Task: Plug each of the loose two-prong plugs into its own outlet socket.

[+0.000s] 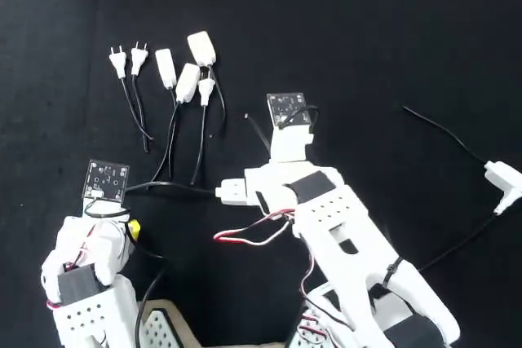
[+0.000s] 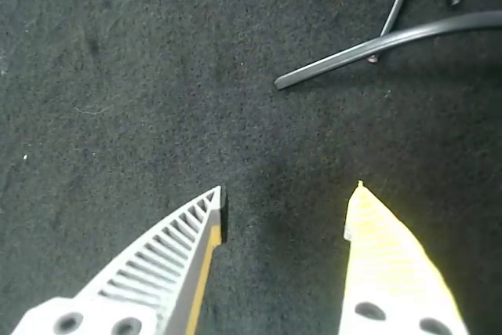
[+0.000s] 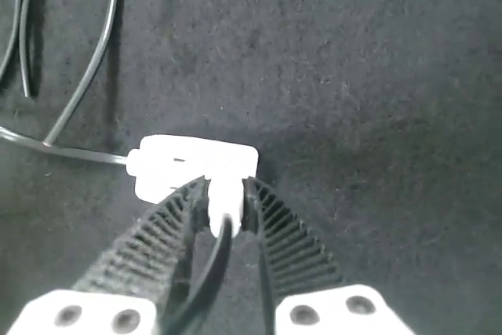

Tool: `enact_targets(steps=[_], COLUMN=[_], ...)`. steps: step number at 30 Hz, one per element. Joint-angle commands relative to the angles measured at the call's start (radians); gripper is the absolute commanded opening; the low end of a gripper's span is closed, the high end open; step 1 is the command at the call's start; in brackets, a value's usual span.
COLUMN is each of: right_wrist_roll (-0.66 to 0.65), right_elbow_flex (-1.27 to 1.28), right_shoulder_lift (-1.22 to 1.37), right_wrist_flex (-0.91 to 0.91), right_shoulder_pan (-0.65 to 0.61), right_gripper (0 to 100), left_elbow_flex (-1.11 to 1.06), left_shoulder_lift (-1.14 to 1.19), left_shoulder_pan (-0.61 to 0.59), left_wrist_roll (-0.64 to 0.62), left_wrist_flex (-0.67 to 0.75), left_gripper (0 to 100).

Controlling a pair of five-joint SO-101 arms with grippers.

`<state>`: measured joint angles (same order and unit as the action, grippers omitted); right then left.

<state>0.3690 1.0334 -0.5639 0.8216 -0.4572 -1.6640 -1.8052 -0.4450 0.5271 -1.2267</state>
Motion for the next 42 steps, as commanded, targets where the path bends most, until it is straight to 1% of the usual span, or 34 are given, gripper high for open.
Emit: enact_targets(steps=[1, 4, 10, 16, 27, 30, 35, 39, 42], right_wrist_roll=[0.011, 0.011, 0.009, 0.003, -0.092, -0.167, -0.256, -0.347, -0.397], right_elbow_flex=[0.002, -0.004, -0.045, -0.047, -0.047, -0.048, -0.125, -0.136, -0.134], right_shoulder_lift=[0.013, 0.087, 0.219, 0.225, 0.231, 0.228, 0.225, 0.225, 0.223], right_wrist_flex=[-0.034, -0.058, -0.063, -0.037, -0.026, -0.021, 0.104, 0.123, 0.123], right_shoulder_pan=[0.006, 0.005, -0.043, -0.069, -0.060, -0.025, 0.077, 0.149, 0.238], right_gripper=[1.1, 1.1, 1.1, 1.1, 1.1, 1.1, 1.1, 1.1, 1.1], left_elbow_flex=[0.012, 0.012, 0.010, 0.010, 0.010, 0.010, 0.007, 0.007, 0.007], left_shoulder_lift=[-0.003, -0.003, -0.003, -0.003, -0.003, -0.003, -0.003, -0.003, -0.003], left_shoulder_pan=[0.010, 0.010, 0.008, 0.008, 0.008, 0.008, 0.008, 0.008, 0.008], left_wrist_roll=[0.008, 0.008, 0.008, 0.009, 0.009, 0.009, 0.009, 0.009, 0.009], left_wrist_flex=[-0.011, -0.011, -0.009, -0.009, -0.009, -0.008, -0.005, -0.005, -0.005], left_gripper=[25, 25, 25, 25, 25, 25, 25, 26, 26])
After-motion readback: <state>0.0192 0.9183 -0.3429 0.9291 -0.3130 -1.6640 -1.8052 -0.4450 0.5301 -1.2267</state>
